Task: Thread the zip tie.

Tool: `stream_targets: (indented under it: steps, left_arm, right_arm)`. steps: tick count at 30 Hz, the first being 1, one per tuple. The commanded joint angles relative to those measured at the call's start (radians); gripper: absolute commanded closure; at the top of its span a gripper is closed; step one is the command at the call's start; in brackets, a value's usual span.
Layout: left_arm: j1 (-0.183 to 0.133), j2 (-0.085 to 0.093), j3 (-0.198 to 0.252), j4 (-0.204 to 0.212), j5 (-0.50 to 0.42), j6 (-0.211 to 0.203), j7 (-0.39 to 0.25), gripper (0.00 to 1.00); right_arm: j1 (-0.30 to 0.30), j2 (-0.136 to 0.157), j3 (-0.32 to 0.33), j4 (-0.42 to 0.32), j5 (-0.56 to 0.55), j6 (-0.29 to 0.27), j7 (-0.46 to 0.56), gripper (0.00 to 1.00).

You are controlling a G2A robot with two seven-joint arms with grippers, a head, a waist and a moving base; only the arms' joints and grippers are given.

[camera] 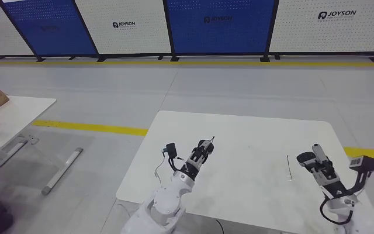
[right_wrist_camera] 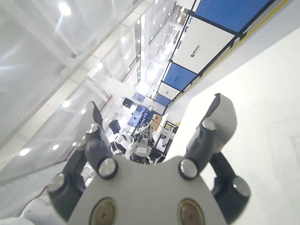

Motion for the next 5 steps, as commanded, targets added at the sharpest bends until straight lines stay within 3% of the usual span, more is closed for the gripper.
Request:
stream_targets:
  steps: [1,5]
  left_arm:
    - [0.000,0.000,0.000,0.000,0.000,0.000,0.000,1.00]
    - [-0.005,-0.002,-0.002,0.019,0.072,-0.011,0.077,1.00]
  right_arm:
    - [0.000,0.000,0.000,0.000,0.000,0.000,0.000,0.00]
    - [0.011,-0.003,0.000,0.008,0.017,0.050,-0.047,0.00]
